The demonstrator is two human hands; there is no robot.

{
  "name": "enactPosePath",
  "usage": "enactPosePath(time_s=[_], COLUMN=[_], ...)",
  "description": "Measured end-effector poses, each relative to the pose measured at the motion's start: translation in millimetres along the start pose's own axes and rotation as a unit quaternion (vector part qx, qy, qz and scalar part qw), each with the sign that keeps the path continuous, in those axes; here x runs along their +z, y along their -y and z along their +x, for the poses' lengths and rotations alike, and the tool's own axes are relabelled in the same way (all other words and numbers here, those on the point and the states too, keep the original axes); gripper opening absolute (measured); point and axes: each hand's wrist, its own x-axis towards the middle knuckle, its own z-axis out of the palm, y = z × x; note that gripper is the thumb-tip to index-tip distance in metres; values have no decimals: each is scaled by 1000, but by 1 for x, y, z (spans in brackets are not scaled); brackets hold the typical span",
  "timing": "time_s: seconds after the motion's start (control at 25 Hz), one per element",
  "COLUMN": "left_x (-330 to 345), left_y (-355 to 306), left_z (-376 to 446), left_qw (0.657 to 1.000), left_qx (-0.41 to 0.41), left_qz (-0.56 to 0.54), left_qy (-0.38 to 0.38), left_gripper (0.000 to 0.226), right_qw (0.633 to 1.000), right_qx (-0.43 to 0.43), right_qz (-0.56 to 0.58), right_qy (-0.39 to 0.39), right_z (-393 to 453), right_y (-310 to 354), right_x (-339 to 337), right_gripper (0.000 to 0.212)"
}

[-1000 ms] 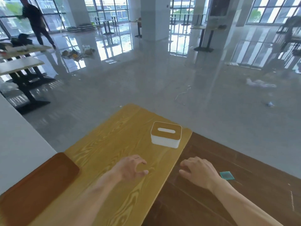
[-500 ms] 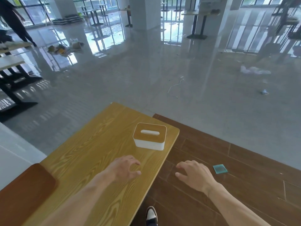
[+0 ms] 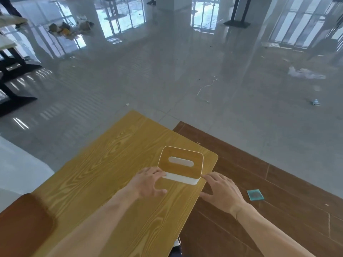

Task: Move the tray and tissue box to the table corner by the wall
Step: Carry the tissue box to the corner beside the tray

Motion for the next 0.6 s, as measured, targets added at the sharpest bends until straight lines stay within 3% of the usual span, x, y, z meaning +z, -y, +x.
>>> enactPosePath(time_s=[0.2, 0.4, 0.6], left_x=[-12, -18, -17], left_y=[21, 26, 25], left_z=[58, 101, 128], left_qw=[996, 988, 982], left_qx=[57, 66, 55], left_qz=[59, 136, 162], left_qy=[-29, 33, 84], left_gripper=[95, 117, 136], right_qw=[1000, 996, 993], right_qx=[9, 11, 11], right_qz=[-12, -40, -32], right_qy=[16, 83, 116], right_z=[53, 97, 119], right_y=[7, 9, 5], right_x=[4, 12, 25], right_gripper=[96, 123, 133])
